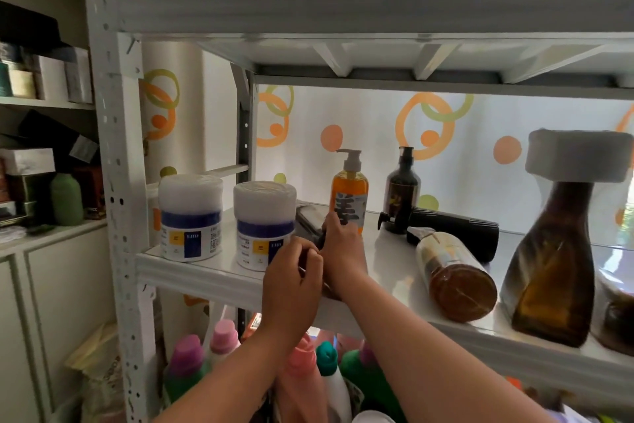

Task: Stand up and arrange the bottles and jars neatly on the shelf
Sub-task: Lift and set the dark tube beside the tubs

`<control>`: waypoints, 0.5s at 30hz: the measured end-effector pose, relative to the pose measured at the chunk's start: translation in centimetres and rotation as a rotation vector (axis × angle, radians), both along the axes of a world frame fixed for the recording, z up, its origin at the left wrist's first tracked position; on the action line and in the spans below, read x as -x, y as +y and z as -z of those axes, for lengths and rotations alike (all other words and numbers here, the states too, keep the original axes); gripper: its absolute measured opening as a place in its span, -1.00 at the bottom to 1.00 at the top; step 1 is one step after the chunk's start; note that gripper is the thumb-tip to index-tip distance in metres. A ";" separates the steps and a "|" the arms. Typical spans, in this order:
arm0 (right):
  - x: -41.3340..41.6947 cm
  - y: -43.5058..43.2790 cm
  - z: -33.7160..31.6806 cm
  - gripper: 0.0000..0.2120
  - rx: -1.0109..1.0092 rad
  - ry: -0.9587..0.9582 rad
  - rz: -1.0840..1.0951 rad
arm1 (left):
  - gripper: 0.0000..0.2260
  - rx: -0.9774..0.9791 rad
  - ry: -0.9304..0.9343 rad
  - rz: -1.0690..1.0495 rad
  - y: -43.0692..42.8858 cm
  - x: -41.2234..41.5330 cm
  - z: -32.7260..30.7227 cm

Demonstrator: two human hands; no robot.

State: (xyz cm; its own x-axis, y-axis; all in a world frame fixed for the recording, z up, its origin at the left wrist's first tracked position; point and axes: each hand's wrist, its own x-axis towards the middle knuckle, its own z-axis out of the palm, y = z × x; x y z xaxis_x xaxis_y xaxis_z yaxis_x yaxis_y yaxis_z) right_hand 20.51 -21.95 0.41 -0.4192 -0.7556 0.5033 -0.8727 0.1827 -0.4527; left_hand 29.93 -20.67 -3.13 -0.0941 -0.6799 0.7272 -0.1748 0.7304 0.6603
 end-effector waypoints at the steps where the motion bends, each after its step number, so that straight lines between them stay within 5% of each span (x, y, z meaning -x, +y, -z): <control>1: 0.2 0.9 0.1 -0.58 0.009 -0.034 0.014 | -0.84 -0.003 -0.010 -0.009 0.1 0.1 0.0; 6: 1.3 4.1 0.1 -0.32 0.019 -0.171 0.022 | -0.85 -0.029 -0.161 -0.063 0.6 1.0 -0.7; 15: 1.9 6.2 0.3 -0.57 0.087 -0.208 -0.067 | -0.60 -0.362 -0.439 -0.163 1.1 2.6 -2.7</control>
